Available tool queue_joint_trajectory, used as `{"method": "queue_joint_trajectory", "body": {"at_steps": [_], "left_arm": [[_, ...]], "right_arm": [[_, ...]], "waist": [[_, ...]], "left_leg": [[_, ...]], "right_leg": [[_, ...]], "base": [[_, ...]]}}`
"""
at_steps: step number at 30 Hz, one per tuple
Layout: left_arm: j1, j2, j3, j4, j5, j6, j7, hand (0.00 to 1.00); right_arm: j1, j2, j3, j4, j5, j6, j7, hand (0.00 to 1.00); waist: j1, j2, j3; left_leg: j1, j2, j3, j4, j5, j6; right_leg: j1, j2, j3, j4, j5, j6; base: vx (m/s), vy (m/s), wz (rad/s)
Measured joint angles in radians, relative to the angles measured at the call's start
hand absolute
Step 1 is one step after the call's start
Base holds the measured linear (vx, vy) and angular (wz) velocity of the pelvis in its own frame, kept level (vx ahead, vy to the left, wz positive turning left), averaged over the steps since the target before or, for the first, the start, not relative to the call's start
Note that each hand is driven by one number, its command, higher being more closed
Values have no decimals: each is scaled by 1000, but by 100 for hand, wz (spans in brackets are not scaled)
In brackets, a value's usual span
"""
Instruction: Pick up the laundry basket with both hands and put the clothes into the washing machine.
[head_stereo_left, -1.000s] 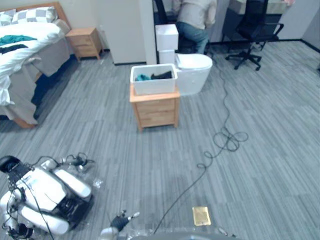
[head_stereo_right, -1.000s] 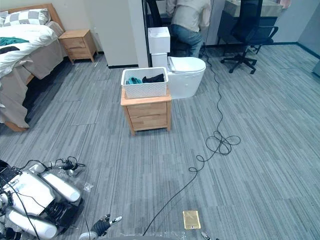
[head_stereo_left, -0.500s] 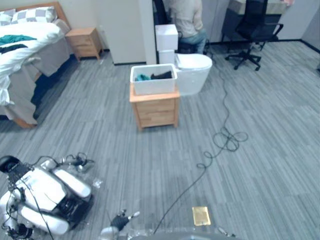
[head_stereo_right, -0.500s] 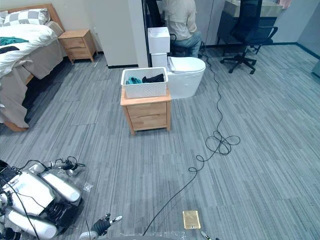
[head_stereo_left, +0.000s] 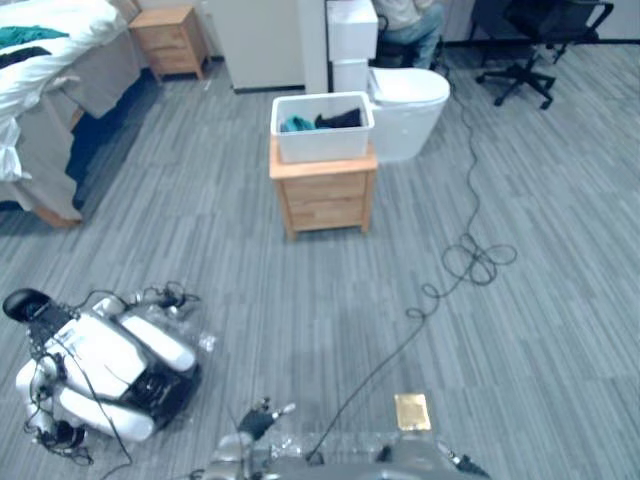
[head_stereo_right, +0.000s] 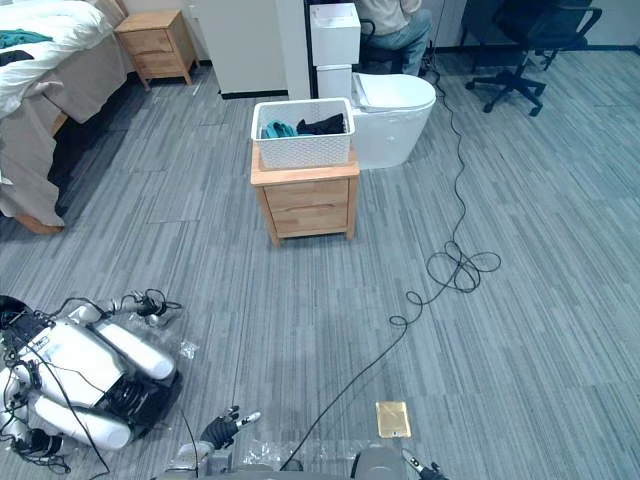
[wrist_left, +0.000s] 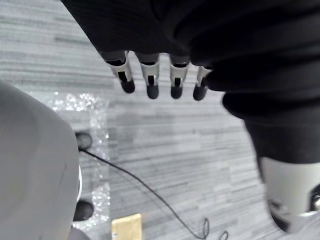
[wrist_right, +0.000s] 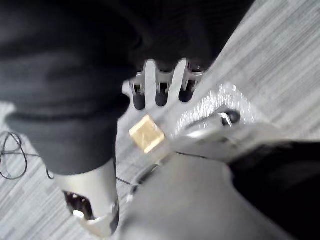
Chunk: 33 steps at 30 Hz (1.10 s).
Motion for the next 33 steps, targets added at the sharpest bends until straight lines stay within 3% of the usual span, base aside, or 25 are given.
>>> {"method": "queue_joint_trajectory", "body": {"at_steps": [2,4,5,7,8,9,10,11,12,13,15,17,18,20,22,23,24,25,26,27,28,29,30,31,33], "left_arm": [[-5,1,0,0,-1,2,0,0],[-18,-6,0,5,-12,2,0,0],[-42,-7,1,15,-18,3,-1,0],[-67,-15,13,16,-21,3,-2,0],[-61,-24,26,22,-20,3,-3,0],[-54,-28,45,23,-20,1,-6,0],[-49,-42,82,27,-18,2,-4,0],[-40,-67,143,17,-19,3,-5,0],[-24,-65,179,11,-24,3,-3,0],[-24,-53,176,9,-46,4,-4,0],[-18,-38,177,-21,-57,2,-7,0],[-7,-30,178,-54,-64,-9,-4,0],[-5,-26,180,-63,-89,-18,-1,0],[-4,-25,189,-63,-107,-25,2,0],[11,-35,195,-60,-105,-20,15,0],[13,-39,198,-61,-107,-21,17,0],[20,-33,199,-55,-107,-20,16,0],[28,0,198,-57,-106,-23,17,0],[30,3,199,-56,-105,-22,19,0],[25,16,197,-44,-106,-18,18,0],[16,29,182,-37,-105,-18,18,0],[11,40,153,-30,-105,-13,17,0],[14,41,147,-31,-105,-10,18,0],[14,39,127,-32,-106,-7,18,0],[17,21,104,-32,-109,-6,18,0]], "right_arm": [[-5,-2,0,1,21,-1,5,0],[-15,1,-2,3,70,-4,7,0],[-9,5,-23,10,103,-4,7,0],[-1,15,-69,36,137,0,4,0],[14,17,-110,36,148,10,5,0],[22,25,-135,36,151,10,6,0],[24,29,-179,41,169,10,10,0],[26,18,-234,31,176,9,15,0],[21,18,-240,23,178,8,14,0],[11,12,-233,30,187,6,13,0],[-3,3,-170,29,188,5,9,0],[-31,-20,-107,13,186,-3,3,0],[-64,-29,-88,4,182,-15,-6,0],[-88,-35,-87,-2,174,-28,-8,0],[-79,-47,-73,-15,165,-50,-8,0],[-77,-53,-48,-25,165,-55,-8,0],[-60,-58,-11,-46,164,-56,-8,0],[-17,-42,4,-30,163,-56,-9,0],[-8,-38,12,-16,163,-55,-7,0],[8,-29,21,8,156,-51,-4,0],[28,-10,11,18,152,-40,-4,0],[36,5,-9,39,145,-26,-1,0],[36,6,-13,50,144,-18,0,0],[25,4,-13,50,144,-15,8,0],[21,-7,-11,21,144,-23,17,0]], "waist": [[-12,7,6],[-53,22,15],[-60,31,27],[-59,10,35],[-75,26,29],[-77,12,22],[-84,15,23],[-77,72,25],[-68,83,31],[-57,84,44],[-46,45,60],[-22,26,52],[-2,28,56],[5,25,58],[5,33,39],[4,42,33],[6,45,28],[7,-20,-12],[1,-43,-22],[-5,-73,-22],[-5,-101,-22],[-16,-98,-14],[-23,-99,-13],[-20,-79,-1],[-19,-20,9]], "left_leg": [[25,8,-10,7,-40,9],[40,55,-27,8,-77,0],[58,78,-44,2,-94,-17],[84,89,-68,-1,-127,-41],[107,117,-83,6,-146,-69],[100,123,-91,52,-151,-68],[33,154,-87,257,-152,-69],[-99,246,-82,652,-44,-106],[-195,301,-89,915,94,-154],[-253,321,-87,1128,88,-156],[-322,312,-40,1214,55,-107],[-447,318,26,1115,33,-72],[-505,319,39,969,18,-79],[-519,312,54,691,19,-90],[-479,293,56,220,73,-164],[-500,304,39,220,68,-162],[-515,298,18,271,101,-139],[-524,221,10,330,124,-123],[-519,190,6,349,133,-108],[-489,153,5,367,142,-71],[-457,117,1,360,117,-52],[-411,90,-19,344,96,-34],[-379,85,-25,327,94,-30],[-292,87,-31,264,94,-31],[-138,112,-30,129,100,-40]], "right_leg": [[-65,2,-16,18,-28,-4],[-123,32,-84,-142,-9,-19],[-151,42,-127,-283,53,-36],[-196,50,-127,-486,178,-32],[-204,72,-98,-459,259,-43],[-208,86,-66,-430,273,-67],[-188,103,-29,-393,274,-97],[-97,142,-66,-403,211,-116],[-19,178,-66,-411,166,-120],[90,203,-52,-447,145,-116],[252,205,-27,-543,141,-112],[360,203,24,-646,140,-110],[404,201,55,-693,147,-85],[461,187,73,-725,139,-56],[554,168,84,-779,73,10],[568,167,83,-779,32,7],[588,142,84,-731,-43,10],[581,65,89,-630,-85,65],[543,26,86,-522,-87,68],[452,-38,98,-257,-27,60],[385,-84,109,-86,93,56],[314,-105,125,80,148,86],[281,-112,124,140,124,88],[227,-110,92,190,62,69],[177,-90,-18,46,-14,28]], "base": [[258,59,-7],[355,-14,35],[509,-83,49],[516,-140,48],[479,-156,57],[630,-229,56],[977,-386,27],[1137,-459,4],[1168,-400,-25],[597,-151,-36],[523,-93,-26],[739,-104,-55],[550,-32,-84],[487,64,-64],[563,184,-56],[659,404,-54],[751,442,-38],[638,379,-17],[547,242,14],[566,244,46],[854,333,73],[723,242,67],[787,190,47],[711,135,6],[526,72,-6]]}}
